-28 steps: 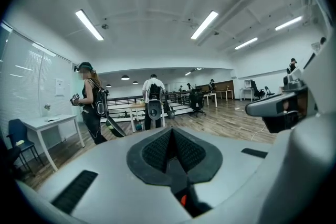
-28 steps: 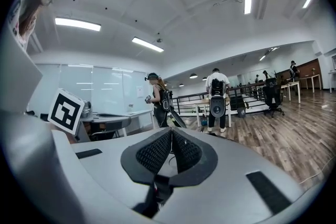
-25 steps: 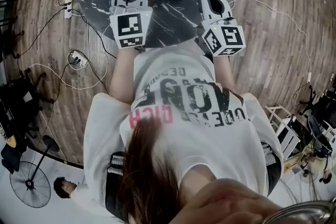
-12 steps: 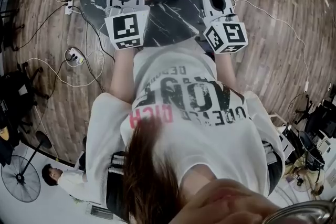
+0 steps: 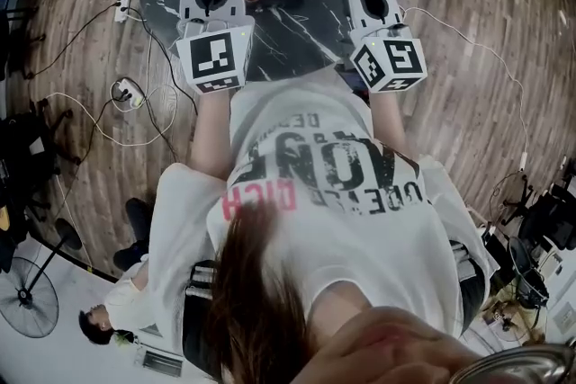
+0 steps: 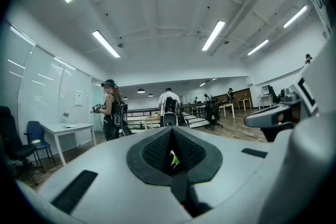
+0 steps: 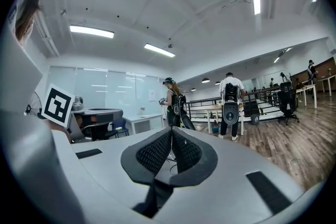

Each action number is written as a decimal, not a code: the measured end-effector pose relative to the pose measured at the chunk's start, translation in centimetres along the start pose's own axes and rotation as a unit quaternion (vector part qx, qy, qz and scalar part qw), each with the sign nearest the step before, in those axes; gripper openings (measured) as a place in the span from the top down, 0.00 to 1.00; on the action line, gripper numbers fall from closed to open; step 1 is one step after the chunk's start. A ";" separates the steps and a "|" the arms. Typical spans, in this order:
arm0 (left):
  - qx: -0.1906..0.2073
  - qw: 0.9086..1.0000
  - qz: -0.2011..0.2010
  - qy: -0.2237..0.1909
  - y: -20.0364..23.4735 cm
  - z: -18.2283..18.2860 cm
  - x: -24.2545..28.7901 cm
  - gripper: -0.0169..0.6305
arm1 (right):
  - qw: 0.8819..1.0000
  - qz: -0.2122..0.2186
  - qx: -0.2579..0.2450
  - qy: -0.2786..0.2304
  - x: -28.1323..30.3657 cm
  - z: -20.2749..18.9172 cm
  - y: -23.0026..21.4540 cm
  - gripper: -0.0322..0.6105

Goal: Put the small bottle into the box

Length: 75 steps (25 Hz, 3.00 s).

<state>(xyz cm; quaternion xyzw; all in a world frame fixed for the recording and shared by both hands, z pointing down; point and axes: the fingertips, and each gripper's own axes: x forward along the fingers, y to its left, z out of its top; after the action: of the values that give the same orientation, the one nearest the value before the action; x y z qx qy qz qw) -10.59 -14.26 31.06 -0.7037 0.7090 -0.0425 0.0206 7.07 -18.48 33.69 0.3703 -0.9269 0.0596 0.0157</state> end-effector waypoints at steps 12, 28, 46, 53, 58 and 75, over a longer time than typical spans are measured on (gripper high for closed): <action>-0.011 1.000 0.024 0.008 1.0 -1.0 -2.7 0.97 | 1.000 0.010 0.000 -0.006 -0.3 0.6 0.6 0.95; -0.016 0.999 0.035 0.001 1.0 -0.8 -4.8 0.97 | 1.000 0.024 -0.006 -0.003 -0.8 0.6 1.4 0.95; -0.027 0.999 0.044 0.012 0.3 -1.9 -6.5 0.97 | 1.000 0.025 -0.006 -0.002 -2.1 0.8 1.5 0.95; -0.034 0.998 0.043 0.011 -0.1 -2.2 -7.2 0.97 | 1.000 0.026 -0.008 -0.004 -2.5 0.8 1.9 0.95; -0.042 0.998 0.041 0.008 -0.1 -2.5 -7.4 0.97 | 0.999 0.033 -0.009 0.000 -2.5 0.6 2.4 0.95; -0.047 0.998 0.039 0.000 0.3 -1.7 -8.0 0.97 | 0.999 0.049 -0.017 0.000 -2.3 0.8 3.5 0.95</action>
<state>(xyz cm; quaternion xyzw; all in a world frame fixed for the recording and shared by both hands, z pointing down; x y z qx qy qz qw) -10.95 -6.20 32.53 -0.6754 0.7373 -0.0081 -0.0113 6.34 -14.47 32.34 0.3240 -0.9448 0.0450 0.0188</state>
